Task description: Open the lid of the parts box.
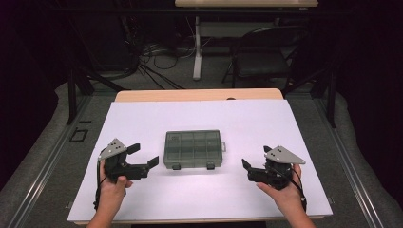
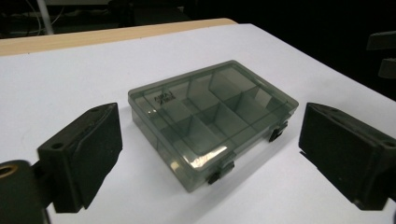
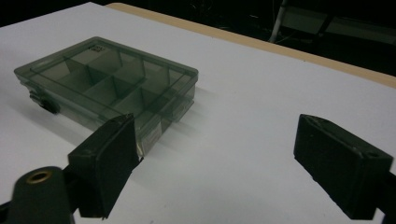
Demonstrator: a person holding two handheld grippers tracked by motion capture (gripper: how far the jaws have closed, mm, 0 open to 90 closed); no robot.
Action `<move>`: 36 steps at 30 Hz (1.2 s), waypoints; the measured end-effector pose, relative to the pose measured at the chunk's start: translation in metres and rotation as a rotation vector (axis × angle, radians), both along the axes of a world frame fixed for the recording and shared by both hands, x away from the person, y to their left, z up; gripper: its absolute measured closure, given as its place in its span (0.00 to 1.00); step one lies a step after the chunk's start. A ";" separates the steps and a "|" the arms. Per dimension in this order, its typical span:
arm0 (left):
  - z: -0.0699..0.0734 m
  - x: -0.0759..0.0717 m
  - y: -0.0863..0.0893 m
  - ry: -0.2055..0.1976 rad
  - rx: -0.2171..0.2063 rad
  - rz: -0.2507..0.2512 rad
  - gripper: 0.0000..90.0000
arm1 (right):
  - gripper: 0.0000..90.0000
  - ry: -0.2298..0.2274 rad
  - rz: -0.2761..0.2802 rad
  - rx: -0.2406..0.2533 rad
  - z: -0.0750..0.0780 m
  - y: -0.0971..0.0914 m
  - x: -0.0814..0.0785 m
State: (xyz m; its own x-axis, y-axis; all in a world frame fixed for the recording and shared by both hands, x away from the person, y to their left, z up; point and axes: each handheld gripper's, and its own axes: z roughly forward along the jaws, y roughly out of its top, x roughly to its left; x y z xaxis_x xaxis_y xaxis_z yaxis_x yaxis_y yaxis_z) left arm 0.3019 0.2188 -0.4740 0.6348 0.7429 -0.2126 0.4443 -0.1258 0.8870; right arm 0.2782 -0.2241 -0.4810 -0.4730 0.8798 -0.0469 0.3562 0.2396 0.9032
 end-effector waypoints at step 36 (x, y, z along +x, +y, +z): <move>-0.027 0.011 -0.030 0.017 0.117 0.016 0.52 | 0.60 0.042 0.074 -0.038 -0.032 0.057 0.029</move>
State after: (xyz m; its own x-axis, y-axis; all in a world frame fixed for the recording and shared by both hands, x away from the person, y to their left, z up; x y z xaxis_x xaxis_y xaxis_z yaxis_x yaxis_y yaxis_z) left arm 0.3124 0.1893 -0.5007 0.6193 0.7735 -0.1349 0.4622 -0.2203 0.8590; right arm 0.3068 -0.1668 -0.5128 -0.5388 0.8404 -0.0582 0.3733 0.3002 0.8778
